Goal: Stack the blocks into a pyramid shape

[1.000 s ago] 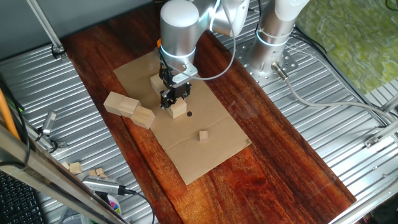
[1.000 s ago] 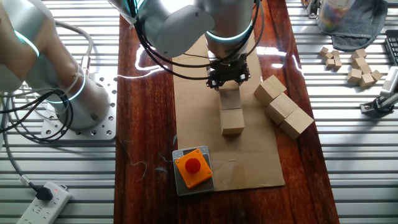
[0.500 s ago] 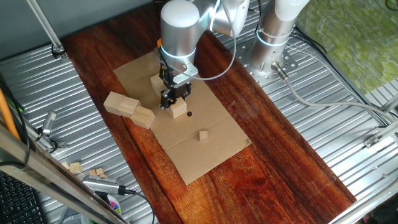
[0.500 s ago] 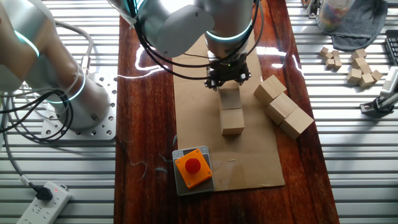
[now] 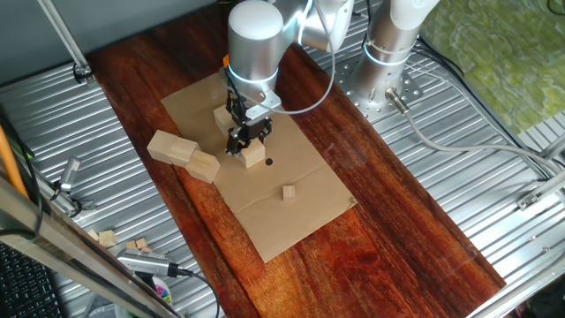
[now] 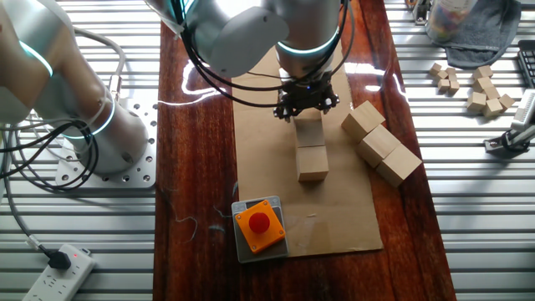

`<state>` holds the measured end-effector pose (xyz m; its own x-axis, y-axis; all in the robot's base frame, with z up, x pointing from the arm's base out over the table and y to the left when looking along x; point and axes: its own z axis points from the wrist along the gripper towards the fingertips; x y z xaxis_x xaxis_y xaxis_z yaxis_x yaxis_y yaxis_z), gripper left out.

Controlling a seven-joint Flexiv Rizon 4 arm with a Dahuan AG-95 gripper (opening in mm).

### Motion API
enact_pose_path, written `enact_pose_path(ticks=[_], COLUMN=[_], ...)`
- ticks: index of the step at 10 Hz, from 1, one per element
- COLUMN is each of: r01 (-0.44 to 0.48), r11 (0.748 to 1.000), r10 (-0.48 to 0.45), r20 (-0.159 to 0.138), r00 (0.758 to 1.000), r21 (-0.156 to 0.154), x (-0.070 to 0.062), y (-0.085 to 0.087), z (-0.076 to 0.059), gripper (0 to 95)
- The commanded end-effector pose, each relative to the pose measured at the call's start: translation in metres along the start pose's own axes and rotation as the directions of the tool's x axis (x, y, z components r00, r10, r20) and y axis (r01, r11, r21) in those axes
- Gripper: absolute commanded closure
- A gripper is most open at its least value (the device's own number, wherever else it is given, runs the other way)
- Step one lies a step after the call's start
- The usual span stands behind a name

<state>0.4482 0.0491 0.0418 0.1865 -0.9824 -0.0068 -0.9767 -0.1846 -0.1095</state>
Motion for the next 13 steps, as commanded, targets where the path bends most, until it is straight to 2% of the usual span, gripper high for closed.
enact_pose_path(ticks=[1, 2, 3, 7, 8, 9, 11, 12, 13], r01=[-0.003, -0.006, -0.013, -0.045, -0.080, -0.096, -0.156, -0.203, -0.234], r11=[1.000, 1.000, 1.000, 0.999, 0.997, 0.995, 0.988, 0.978, 0.970], r10=[0.003, 0.006, 0.013, 0.044, 0.080, 0.096, 0.155, 0.202, 0.232], r20=[0.004, 0.005, 0.006, -0.005, -0.007, -0.010, -0.018, -0.022, -0.039], r00=[1.000, 1.000, 1.000, 0.999, 0.997, 0.995, 0.988, 0.979, 0.972], r21=[-0.001, -0.003, -0.004, -0.007, -0.009, -0.010, -0.021, -0.053, -0.065], x=[0.000, 0.000, -0.001, -0.001, -0.001, -0.001, 0.008, 0.016, 0.024], y=[0.000, 0.001, 0.001, 0.004, 0.005, 0.005, 0.004, -0.003, -0.010], z=[-0.001, -0.003, -0.007, -0.022, -0.028, -0.031, -0.045, -0.056, -0.068], gripper=[19.0, 19.0, 0.0, 0.0, 19.0, 19.0, 19.0, 19.0, 38.0])
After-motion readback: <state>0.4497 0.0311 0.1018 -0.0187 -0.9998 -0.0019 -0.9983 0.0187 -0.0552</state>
